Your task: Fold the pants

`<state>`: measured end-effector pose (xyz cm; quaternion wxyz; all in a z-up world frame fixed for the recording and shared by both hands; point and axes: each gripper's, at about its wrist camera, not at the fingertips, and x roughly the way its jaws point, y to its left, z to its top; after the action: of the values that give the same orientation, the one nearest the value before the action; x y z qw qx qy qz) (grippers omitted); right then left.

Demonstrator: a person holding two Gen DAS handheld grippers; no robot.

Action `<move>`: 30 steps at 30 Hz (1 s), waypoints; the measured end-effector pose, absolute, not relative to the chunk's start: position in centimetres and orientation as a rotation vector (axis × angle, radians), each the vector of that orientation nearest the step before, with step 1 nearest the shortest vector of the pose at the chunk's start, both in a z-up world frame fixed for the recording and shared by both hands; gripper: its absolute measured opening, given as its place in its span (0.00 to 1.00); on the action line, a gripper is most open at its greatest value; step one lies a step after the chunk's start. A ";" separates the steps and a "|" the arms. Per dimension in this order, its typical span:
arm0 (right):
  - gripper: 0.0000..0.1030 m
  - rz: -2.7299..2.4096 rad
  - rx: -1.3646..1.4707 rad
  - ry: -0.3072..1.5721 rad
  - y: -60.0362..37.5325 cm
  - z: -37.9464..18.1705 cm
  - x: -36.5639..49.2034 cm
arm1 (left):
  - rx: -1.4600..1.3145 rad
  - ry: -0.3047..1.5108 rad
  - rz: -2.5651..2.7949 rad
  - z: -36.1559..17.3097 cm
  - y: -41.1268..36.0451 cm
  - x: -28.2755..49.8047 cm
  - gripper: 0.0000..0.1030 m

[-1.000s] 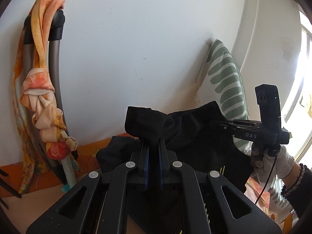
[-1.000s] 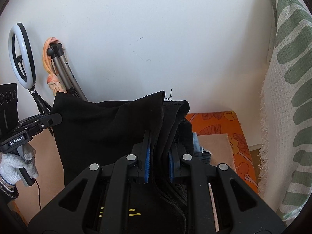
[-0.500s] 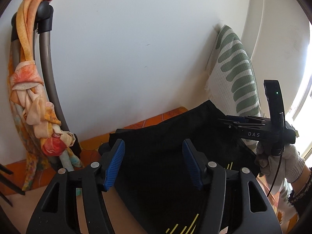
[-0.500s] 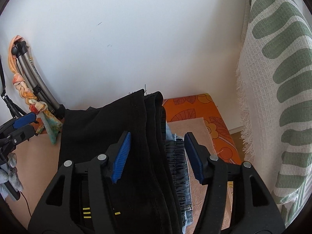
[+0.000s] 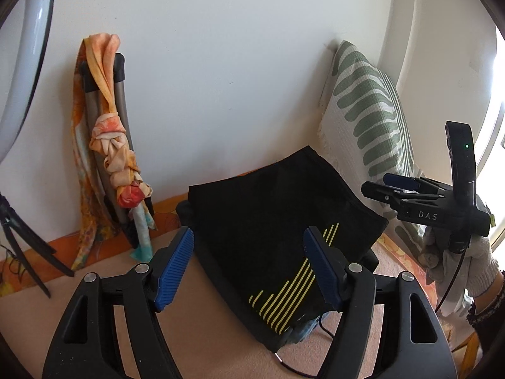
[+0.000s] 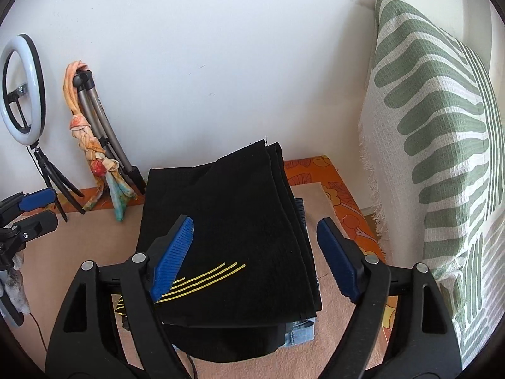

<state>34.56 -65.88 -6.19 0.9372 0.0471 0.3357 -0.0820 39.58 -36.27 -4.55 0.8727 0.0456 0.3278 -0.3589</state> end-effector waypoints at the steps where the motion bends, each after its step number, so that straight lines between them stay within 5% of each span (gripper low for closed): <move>1: 0.85 -0.177 0.092 0.674 -65.2 -5.6 33.5 | 0.104 0.679 -0.728 -4.2 -35.6 38.8 0.70; 9: 0.98 -0.199 0.053 0.574 -59.3 -1.3 24.7 | 0.147 0.625 -0.656 -0.6 -31.0 31.1 0.74; 20: 0.98 -0.151 0.050 0.522 -53.1 1.7 15.6 | 0.185 0.491 -0.626 4.1 -25.6 20.5 0.80; 30: 1.00 -0.117 0.023 0.494 -47.7 0.7 9.3 | 0.101 0.501 -0.603 2.9 -20.6 14.0 0.88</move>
<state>9.33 -47.68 0.74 0.9679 0.0113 0.2443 -0.0579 13.99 -20.58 2.89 0.9229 0.0491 0.2442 -0.2936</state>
